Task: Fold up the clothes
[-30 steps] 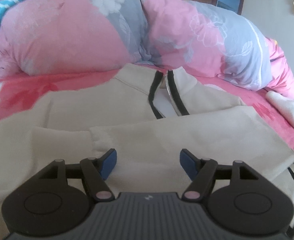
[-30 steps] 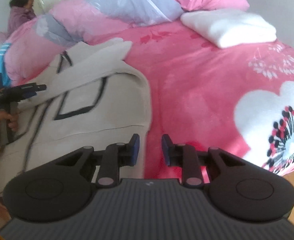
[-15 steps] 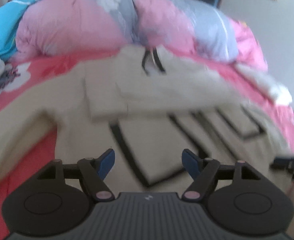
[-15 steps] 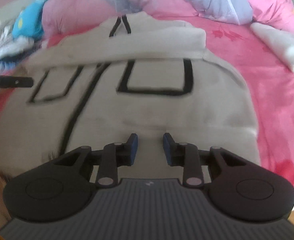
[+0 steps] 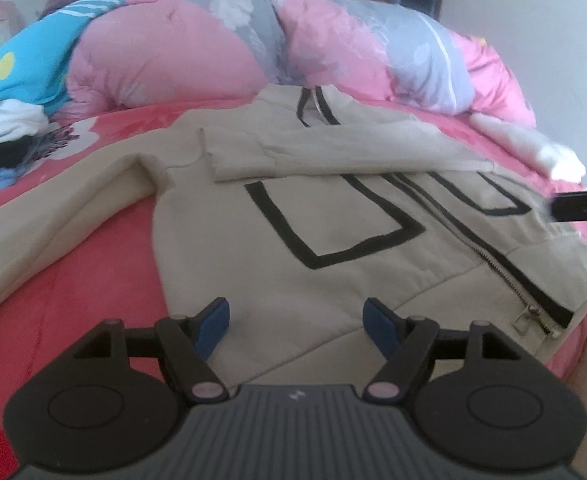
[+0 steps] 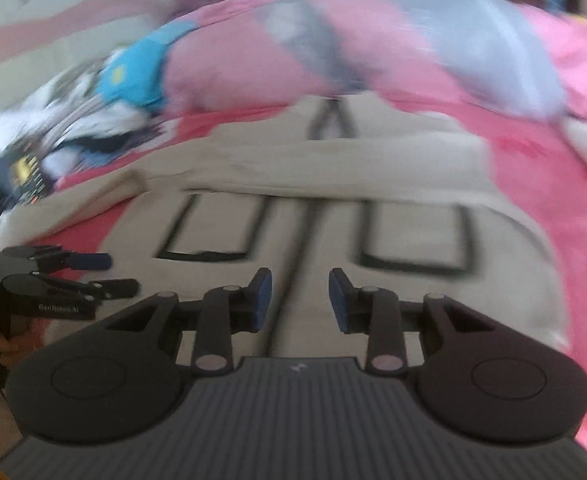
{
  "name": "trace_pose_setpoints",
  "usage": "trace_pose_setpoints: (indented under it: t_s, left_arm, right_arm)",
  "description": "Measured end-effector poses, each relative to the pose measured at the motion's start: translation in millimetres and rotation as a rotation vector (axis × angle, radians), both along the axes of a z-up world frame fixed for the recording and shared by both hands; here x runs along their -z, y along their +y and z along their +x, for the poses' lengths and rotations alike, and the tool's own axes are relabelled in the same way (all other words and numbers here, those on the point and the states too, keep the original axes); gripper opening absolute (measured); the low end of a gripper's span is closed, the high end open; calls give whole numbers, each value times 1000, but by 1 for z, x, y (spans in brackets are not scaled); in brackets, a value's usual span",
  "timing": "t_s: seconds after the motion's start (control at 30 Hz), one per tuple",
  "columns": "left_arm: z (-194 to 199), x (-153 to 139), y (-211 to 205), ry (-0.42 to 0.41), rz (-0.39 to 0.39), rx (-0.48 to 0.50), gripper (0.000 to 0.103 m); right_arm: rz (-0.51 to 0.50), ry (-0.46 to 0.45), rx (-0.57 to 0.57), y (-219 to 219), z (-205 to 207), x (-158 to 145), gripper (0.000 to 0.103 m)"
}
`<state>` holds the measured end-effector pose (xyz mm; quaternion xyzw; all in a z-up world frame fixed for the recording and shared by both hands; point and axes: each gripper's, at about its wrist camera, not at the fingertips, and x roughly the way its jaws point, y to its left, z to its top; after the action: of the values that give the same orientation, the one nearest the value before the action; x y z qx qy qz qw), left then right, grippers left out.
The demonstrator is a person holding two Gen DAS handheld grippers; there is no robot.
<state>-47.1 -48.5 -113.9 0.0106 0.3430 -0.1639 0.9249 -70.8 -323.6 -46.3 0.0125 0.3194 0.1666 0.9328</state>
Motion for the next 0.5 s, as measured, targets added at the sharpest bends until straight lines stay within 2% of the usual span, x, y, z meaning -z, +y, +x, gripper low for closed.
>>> trace_pose_setpoints:
  t_s: [0.13, 0.17, 0.23, 0.3, 0.4, 0.5]
  left_arm:
    - [-9, -10, 20, -38, -41, -90, 75]
    - [-10, -12, 28, -48, -58, -123, 75]
    - [-11, -14, 44, -63, -95, -194, 75]
    - [-12, -16, 62, -74, -125, -270, 75]
    - [-13, -18, 92, -86, -153, -396, 75]
    - [-16, -18, 132, -86, -220, -549, 75]
  right_arm:
    - [14, -4, -120, 50, 34, 9, 32]
    - [22, -9, -125, 60, 42, 13, 34]
    - [24, -21, -111, 79, 54, 21, 48]
    - [14, -35, -75, 98, 63, 29, 50]
    - [60, 12, -71, 116, 78, 39, 50]
    - [73, 16, -122, 135, 83, 38, 63]
